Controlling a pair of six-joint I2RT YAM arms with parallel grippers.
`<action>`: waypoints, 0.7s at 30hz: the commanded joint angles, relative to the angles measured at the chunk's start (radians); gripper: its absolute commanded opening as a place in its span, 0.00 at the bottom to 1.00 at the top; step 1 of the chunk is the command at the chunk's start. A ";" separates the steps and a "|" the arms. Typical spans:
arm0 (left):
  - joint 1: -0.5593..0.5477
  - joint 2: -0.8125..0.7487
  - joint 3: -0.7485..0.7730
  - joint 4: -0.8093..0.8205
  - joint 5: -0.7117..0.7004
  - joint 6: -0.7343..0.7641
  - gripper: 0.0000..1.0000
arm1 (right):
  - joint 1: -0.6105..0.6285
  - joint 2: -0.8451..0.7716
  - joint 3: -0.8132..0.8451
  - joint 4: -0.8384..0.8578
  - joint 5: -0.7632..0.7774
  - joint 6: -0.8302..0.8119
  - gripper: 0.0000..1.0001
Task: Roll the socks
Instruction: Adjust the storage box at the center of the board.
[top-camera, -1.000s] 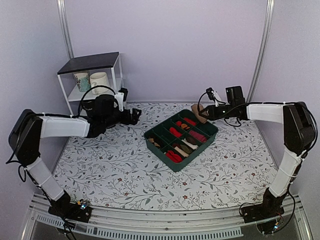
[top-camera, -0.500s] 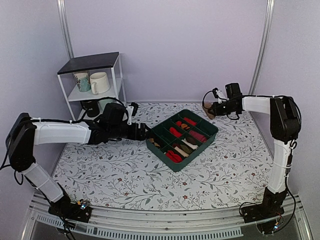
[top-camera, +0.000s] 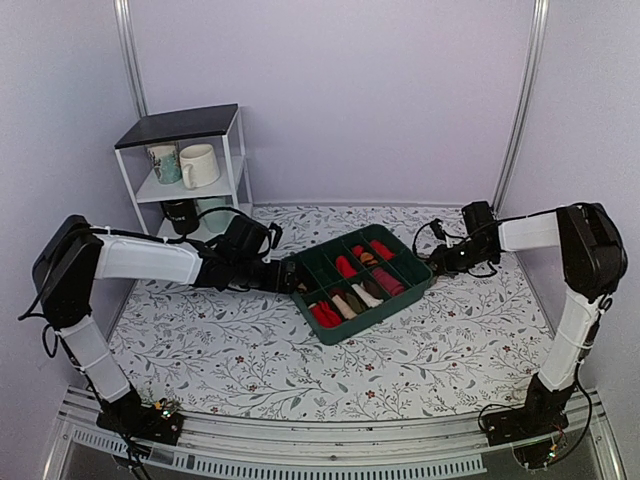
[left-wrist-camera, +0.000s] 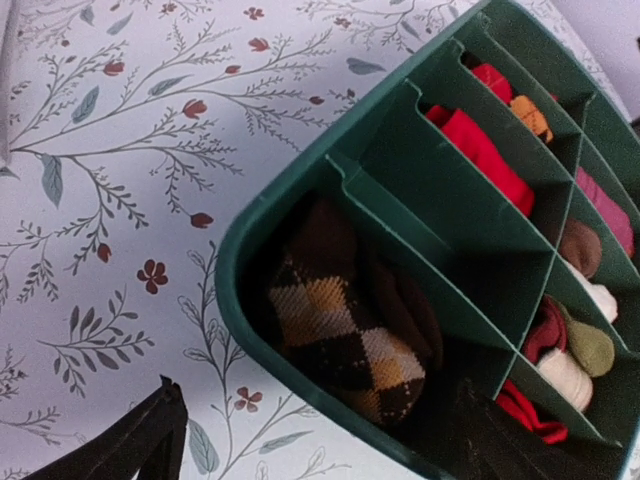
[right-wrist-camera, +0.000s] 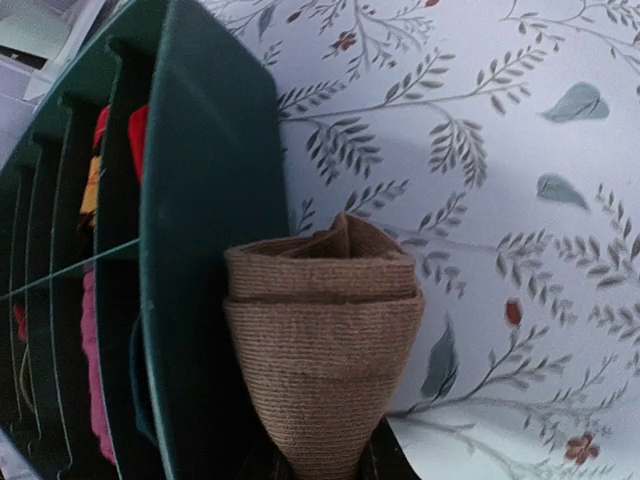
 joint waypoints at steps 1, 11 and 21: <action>-0.009 0.014 -0.010 0.032 -0.059 0.068 0.93 | 0.015 -0.195 -0.140 0.059 -0.109 0.020 0.03; -0.010 -0.016 0.001 0.075 -0.134 0.122 0.94 | 0.013 -0.290 -0.122 0.064 0.104 0.083 0.03; -0.014 -0.188 -0.099 0.168 -0.187 0.127 0.98 | 0.156 -0.317 0.007 0.167 0.016 0.099 0.03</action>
